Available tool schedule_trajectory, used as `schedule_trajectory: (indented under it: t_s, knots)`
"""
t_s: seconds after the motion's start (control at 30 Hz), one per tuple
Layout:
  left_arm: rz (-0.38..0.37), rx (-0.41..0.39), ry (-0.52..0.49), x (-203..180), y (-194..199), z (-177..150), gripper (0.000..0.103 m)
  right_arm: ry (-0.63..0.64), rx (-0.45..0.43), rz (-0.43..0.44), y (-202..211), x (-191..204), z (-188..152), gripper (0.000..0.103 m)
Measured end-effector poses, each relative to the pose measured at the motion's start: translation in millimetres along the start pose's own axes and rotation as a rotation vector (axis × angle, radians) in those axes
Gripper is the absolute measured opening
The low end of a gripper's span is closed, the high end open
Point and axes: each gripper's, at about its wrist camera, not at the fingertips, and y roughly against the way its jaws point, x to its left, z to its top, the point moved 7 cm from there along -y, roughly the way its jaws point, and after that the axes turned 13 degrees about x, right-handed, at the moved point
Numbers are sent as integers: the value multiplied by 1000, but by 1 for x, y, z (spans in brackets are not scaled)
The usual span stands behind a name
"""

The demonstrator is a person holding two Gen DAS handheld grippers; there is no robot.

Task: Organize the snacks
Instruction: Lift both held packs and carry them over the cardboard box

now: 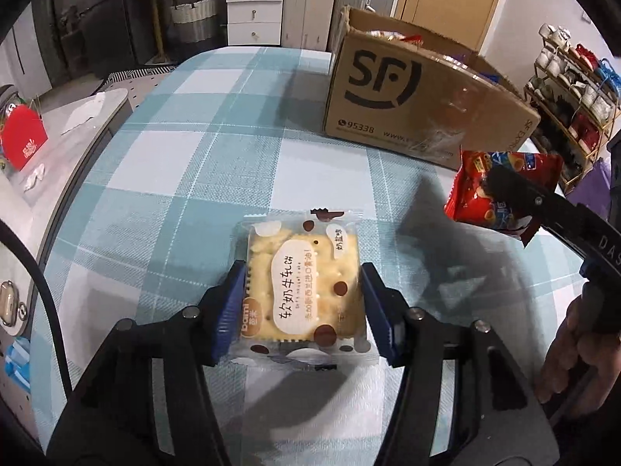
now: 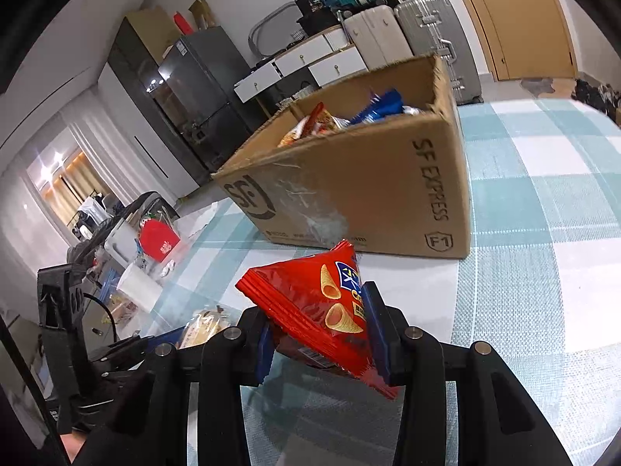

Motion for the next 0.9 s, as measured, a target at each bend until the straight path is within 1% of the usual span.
schedule_trajectory:
  t_s: [0.1, 0.17, 0.27, 0.43, 0.53, 0.63, 0.7, 0.83, 0.9]
  knots:
    - [-17, -29, 1, 0, 14, 0, 55, 15, -13, 16, 11, 9, -2, 41]
    - [-17, -50, -2, -2, 26, 0, 55, 30, -14, 15, 18, 14, -7, 41]
    - [-38, -77, -15, -7, 44, 2, 55, 39, -12, 28, 32, 20, -14, 41]
    - [-85, -106, -40, -12, 77, 14, 55, 71, -43, 31, 70, 37, -12, 41]
    - [-100, -127, -64, -14, 97, 25, 55, 107, -66, 28, 96, 51, -3, 41]
    - [-120, -132, -86, -15, 117, 39, 55, 153, -84, 1, 118, 67, 12, 41]
    - [-138, -131, -95, -16, 131, 49, 55, 176, -96, 4, 132, 77, 25, 41]
    - [-154, -139, -132, -22, 161, 73, 55, 145, -79, 65, 154, 83, 51, 41]
    - [-165, -148, -144, -26, 175, 86, 55, 141, -76, 73, 166, 86, 66, 41]
